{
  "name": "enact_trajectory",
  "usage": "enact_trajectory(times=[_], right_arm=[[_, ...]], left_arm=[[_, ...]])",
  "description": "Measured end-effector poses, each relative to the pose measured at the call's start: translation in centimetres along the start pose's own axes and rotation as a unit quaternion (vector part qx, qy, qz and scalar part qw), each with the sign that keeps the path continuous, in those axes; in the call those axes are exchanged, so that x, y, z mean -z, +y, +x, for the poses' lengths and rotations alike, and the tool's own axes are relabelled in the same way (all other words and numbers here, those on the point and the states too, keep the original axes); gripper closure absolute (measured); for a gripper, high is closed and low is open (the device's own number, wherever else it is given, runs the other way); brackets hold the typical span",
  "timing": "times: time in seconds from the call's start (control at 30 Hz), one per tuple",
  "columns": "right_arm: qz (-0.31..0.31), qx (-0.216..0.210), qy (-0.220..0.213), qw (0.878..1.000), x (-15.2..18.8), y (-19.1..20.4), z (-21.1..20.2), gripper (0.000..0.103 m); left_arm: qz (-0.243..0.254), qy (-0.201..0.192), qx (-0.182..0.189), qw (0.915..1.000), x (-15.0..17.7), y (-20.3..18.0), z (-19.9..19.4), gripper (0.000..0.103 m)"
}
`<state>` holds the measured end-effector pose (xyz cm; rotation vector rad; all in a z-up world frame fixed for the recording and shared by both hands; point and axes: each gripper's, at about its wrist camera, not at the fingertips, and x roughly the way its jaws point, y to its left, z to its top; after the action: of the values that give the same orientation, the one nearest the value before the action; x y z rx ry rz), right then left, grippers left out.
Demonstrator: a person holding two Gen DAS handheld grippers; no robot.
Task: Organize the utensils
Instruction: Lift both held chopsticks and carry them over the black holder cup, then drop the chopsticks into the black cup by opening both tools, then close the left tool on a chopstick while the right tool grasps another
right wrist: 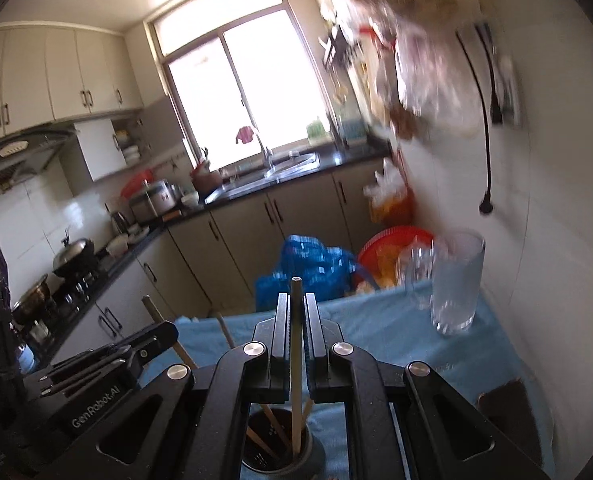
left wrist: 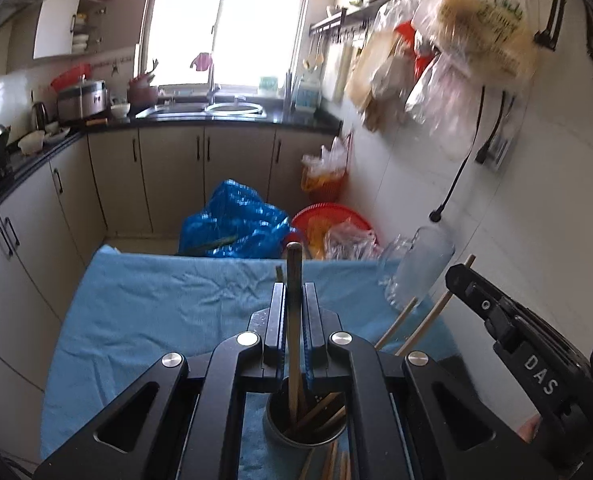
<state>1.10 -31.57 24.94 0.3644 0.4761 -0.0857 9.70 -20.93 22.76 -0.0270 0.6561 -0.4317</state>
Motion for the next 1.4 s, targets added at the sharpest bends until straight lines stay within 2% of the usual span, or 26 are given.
enact_trajectory(times=[0.1, 0.17, 0.2, 0.23, 0.33, 0.47, 0.57, 0.67, 0.8, 0.93, 1.07, 1.2, 1.23, 1.27, 1.3, 1.4], right_arm=[[0.009, 0.0, 0.02, 1.0, 0.7, -1.1, 1.5, 0.096], [0.022, -0.003, 0.028, 0.999, 0.9, -1.9, 2.1, 0.096], [0.028, -0.005, 0.032, 0.999, 0.9, -2.2, 2.3, 0.095], [0.032, -0.007, 0.036, 0.999, 0.9, -2.4, 2.6, 0.091], [0.038, -0.006, 0.035, 0.999, 0.8, -2.8, 2.5, 0.061], [0.031, -0.004, 0.023, 0.999, 0.4, -2.6, 0.8, 0.06], [0.022, -0.001, 0.017, 1.0, 0.2, -2.4, -1.1, 0.06], [0.01, 0.004, 0.014, 1.0, 0.2, -2.3, -3.4, 0.054], [-0.023, 0.015, 0.031, 0.999, 1.5, -2.1, -6.5, 0.049], [-0.062, 0.03, 0.075, 0.995, 4.5, -2.4, -8.7, 0.043], [-0.097, 0.033, 0.151, 0.983, 9.7, -3.1, -9.6, 0.043], [-0.106, 0.008, 0.223, 0.969, 15.9, -3.6, -9.0, 0.043], [-0.104, 0.004, 0.233, 0.967, 17.0, -3.6, -8.7, 0.047], [-0.101, -0.005, 0.247, 0.964, 18.5, -3.6, -8.3, 0.057], [-0.099, -0.012, 0.261, 0.96, 19.8, -3.6, -7.7, 0.062], [-0.081, -0.031, 0.292, 0.952, 22.6, -3.3, -6.2, 0.07]], left_arm=[[-0.001, 0.002, -0.003, 1.0, 0.4, 0.4, 0.4, 0.096], [-0.001, 0.002, 0.0, 1.0, 0.4, 0.4, 0.2, 0.091], [-0.003, 0.0, 0.001, 1.0, 0.5, 0.5, -0.1, 0.084], [-0.004, -0.003, 0.001, 1.0, 0.6, 0.6, -0.5, 0.077], [-0.006, -0.011, -0.001, 0.9999, 0.7, 0.8, -1.9, 0.069], [-0.004, -0.022, -0.007, 0.9997, 1.0, 1.2, -3.9, 0.066], [0.0, -0.033, -0.018, 0.9993, 1.9, 1.7, -6.1, 0.06], [-0.005, -0.036, -0.022, 0.9991, 3.3, 2.6, -8.2, 0.058], [-0.01, -0.023, -0.022, 0.9994, 6.4, 3.7, -10.2, 0.056], [-0.002, 0.011, -0.02, 0.9997, 10.8, 4.5, -10.7, 0.056], [0.012, 0.065, -0.012, 0.9978, 15.9, 4.5, -9.3, 0.056], [0.046, 0.119, -0.025, 0.9915, 20.9, 3.9, -6.5, 0.056], [0.056, 0.13, -0.028, 0.9896, 21.7, 3.5, -5.7, 0.056], [0.072, 0.143, -0.032, 0.9866, 22.8, 3.1, -4.8, 0.057], [0.085, 0.152, -0.035, 0.984, 23.7, 2.7, -4.1, 0.057], [0.116, 0.172, -0.043, 0.9773, 25.3, 1.6, -2.5, 0.061]])
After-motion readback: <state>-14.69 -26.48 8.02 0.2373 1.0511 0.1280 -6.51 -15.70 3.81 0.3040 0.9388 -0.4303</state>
